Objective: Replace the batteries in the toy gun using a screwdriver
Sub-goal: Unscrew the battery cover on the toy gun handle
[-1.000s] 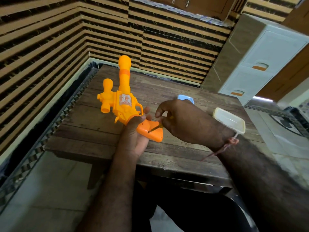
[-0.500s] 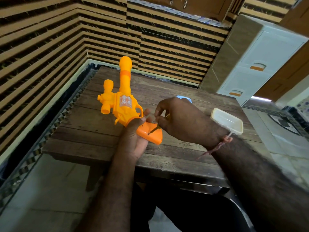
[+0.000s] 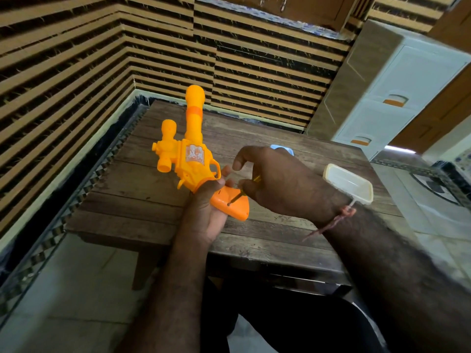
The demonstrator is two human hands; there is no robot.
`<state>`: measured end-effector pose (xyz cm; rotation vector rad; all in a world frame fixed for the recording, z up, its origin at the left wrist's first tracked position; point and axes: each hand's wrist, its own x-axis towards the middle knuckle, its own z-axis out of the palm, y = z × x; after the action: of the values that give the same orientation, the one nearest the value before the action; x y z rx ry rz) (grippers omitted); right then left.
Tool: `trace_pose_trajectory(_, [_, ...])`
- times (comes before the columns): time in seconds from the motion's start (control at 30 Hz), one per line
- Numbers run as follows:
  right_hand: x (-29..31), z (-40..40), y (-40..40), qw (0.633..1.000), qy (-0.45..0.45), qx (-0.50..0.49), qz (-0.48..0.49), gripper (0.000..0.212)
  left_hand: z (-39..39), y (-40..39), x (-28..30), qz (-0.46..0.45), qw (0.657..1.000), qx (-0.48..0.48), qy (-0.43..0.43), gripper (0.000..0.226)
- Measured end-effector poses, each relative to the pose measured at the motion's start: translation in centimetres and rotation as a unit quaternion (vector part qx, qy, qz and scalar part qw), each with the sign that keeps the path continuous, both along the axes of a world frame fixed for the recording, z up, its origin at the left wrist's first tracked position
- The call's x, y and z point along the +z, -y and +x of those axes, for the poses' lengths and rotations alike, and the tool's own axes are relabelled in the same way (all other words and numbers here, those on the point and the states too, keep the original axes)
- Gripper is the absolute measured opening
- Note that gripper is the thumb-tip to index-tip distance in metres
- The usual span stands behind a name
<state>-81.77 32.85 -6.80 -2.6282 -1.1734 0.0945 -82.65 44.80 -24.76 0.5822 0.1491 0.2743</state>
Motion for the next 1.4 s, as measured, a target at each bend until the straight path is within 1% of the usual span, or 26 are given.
trace_pose_trajectory(0.07, [0.4,0.0,0.1,0.999,-0.032,0.006,0.003,0.025,-0.1,-0.1,0.1,0.003,1.0,0.007,-0.015,0.08])
trace_pose_trajectory(0.17, [0.4,0.2,0.2,0.999,-0.045,0.008,0.004,0.024,0.0,-0.1,0.3,-0.005,1.0,0.018,-0.007,0.084])
trace_pose_trajectory(0.23, [0.1,0.2,0.2,0.999,-0.03,0.007,-0.012,0.017,0.0,0.0,0.4,-0.009,1.0,0.019,-0.009,0.087])
trace_pose_trajectory(0.33, [-0.3,0.0,0.1,1.0,0.024,0.008,-0.009,0.016,0.0,0.1,0.3,-0.009,1.0,0.007,-0.011,0.091])
trace_pose_trajectory(0.37, [-0.3,-0.2,0.1,1.0,0.028,0.011,-0.006,0.014,0.1,0.1,0.1,-0.008,1.0,0.007,-0.009,0.089])
trace_pose_trajectory(0.43, [0.0,-0.3,0.2,0.999,0.008,0.021,-0.023,0.011,0.1,0.0,-0.2,-0.008,1.0,-0.002,-0.001,0.085])
trace_pose_trajectory(0.5, [0.2,-0.1,0.4,0.999,-0.017,0.025,-0.041,0.021,0.1,-0.2,-0.3,-0.004,1.0,-0.002,0.006,0.074])
trace_pose_trajectory(0.53, [0.2,0.0,0.5,0.999,-0.025,0.022,-0.042,0.024,0.1,-0.3,-0.2,-0.003,1.0,-0.002,0.006,0.073])
trace_pose_trajectory(0.6, [0.1,0.2,0.7,0.999,-0.036,0.014,-0.035,0.022,0.2,-0.5,-0.2,-0.001,1.0,0.007,-0.006,0.086])
trace_pose_trajectory(0.67, [-0.3,0.2,0.7,0.999,-0.037,0.009,-0.02,0.015,0.1,-0.5,0.1,-0.001,1.0,0.006,0.001,0.097])
trace_pose_trajectory(0.7, [-0.5,0.1,0.7,1.0,-0.028,0.008,-0.005,0.011,0.1,-0.5,0.2,0.001,1.0,0.005,0.006,0.103])
trace_pose_trajectory(0.77, [-0.8,-0.1,0.5,1.0,0.008,0.006,0.015,0.012,-0.1,-0.3,0.4,0.0,1.0,0.004,0.005,0.11])
trace_pose_trajectory(0.83, [-0.8,-0.3,0.3,1.0,0.027,0.003,0.013,0.011,-0.2,-0.2,0.4,0.004,1.0,0.002,0.007,0.106])
trace_pose_trajectory(0.97, [-0.1,-0.1,0.2,1.0,-0.012,-0.003,0.014,0.021,-0.2,-0.4,0.3,-0.007,1.0,0.006,0.012,0.1])
trace_pose_trajectory(1.07, [0.0,0.2,0.3,0.999,-0.029,0.014,0.029,0.02,-0.1,-0.3,0.3,-0.013,1.0,0.011,0.006,0.087])
trace_pose_trajectory(1.1, [-0.2,0.2,0.2,0.999,-0.023,0.02,0.027,0.019,-0.1,-0.3,0.4,-0.006,1.0,0.011,0.001,0.083])
trace_pose_trajectory(1.17, [-0.5,0.1,0.1,0.999,-0.006,0.028,0.026,0.015,-0.2,-0.2,0.6,0.01,1.0,0.0,-0.001,0.083])
trace_pose_trajectory(1.23, [-0.9,0.1,0.1,0.999,0.033,0.028,0.015,0.018,-0.2,-0.1,0.7,0.011,1.0,-0.002,-0.001,0.09])
trace_pose_trajectory(1.27, [-1.0,0.1,0.1,0.998,0.055,0.025,0.01,0.021,-0.1,-0.1,0.6,0.007,1.0,0.002,-0.003,0.088])
trace_pose_trajectory(1.33, [-0.8,0.1,0.0,0.998,0.067,0.013,0.009,0.022,0.0,-0.1,0.3,-0.001,1.0,0.009,0.002,0.072])
trace_pose_trajectory(1.4, [-0.4,0.0,0.0,0.999,0.039,0.011,-0.001,0.02,0.1,-0.2,0.0,0.008,1.0,0.008,0.009,0.065])
